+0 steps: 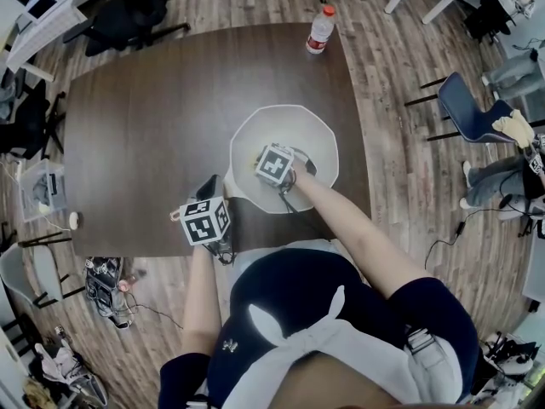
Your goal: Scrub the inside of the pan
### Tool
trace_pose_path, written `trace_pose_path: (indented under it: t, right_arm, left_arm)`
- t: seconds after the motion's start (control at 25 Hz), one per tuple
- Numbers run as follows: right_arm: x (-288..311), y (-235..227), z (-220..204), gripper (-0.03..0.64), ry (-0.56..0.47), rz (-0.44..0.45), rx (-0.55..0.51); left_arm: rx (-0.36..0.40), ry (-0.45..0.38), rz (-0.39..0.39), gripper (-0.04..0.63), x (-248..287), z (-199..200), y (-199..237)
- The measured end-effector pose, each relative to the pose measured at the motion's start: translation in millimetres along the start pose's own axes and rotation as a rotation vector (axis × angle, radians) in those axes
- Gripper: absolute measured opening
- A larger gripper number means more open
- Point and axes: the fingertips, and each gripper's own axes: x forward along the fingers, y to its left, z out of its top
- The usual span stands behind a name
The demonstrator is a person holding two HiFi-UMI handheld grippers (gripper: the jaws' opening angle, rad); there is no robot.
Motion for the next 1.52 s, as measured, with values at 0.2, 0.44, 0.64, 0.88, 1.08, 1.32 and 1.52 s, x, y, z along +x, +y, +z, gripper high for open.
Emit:
trace_pose_path:
  t: [0.2, 0.44, 0.64, 0.88, 1.08, 1.32, 1.52]
  right_arm:
    - [0, -16, -2, 0.046, 0.013, -0.052, 0.056]
    - [-5, -36, 14, 0.046, -0.035, -0.134, 0.052]
    - [-11, -53, 9, 0.046, -0.018, -0.186, 0.070]
    - [-20, -72, -4, 0.046, 0.002, -0.264, 0.097]
    - [-29, -83, -20, 0.046, 0.018, -0.290, 0.162]
    - [-41, -87, -37, 0.046, 0.031, -0.253, 0.229]
    - [-39, -78, -50, 0.046, 0.056, -0.204, 0.306]
  left_arm:
    - [-0.001, 0.001, -0.002, 0.003, 2, 2, -1]
    - [-0.001, 0.001, -0.005, 0.003, 1, 1, 2]
    - [0.000, 0.002, -0.006, 0.003, 2, 1, 1]
    - [0.003, 0.001, -0.008, 0.003, 2, 1, 0]
    - [0.006, 0.002, -0.006, 0.003, 0, 2, 0]
    - [0.007, -0.002, -0.006, 0.003, -1, 3, -2]
    - [0.002, -0.004, -0.007, 0.003, -2, 2, -1]
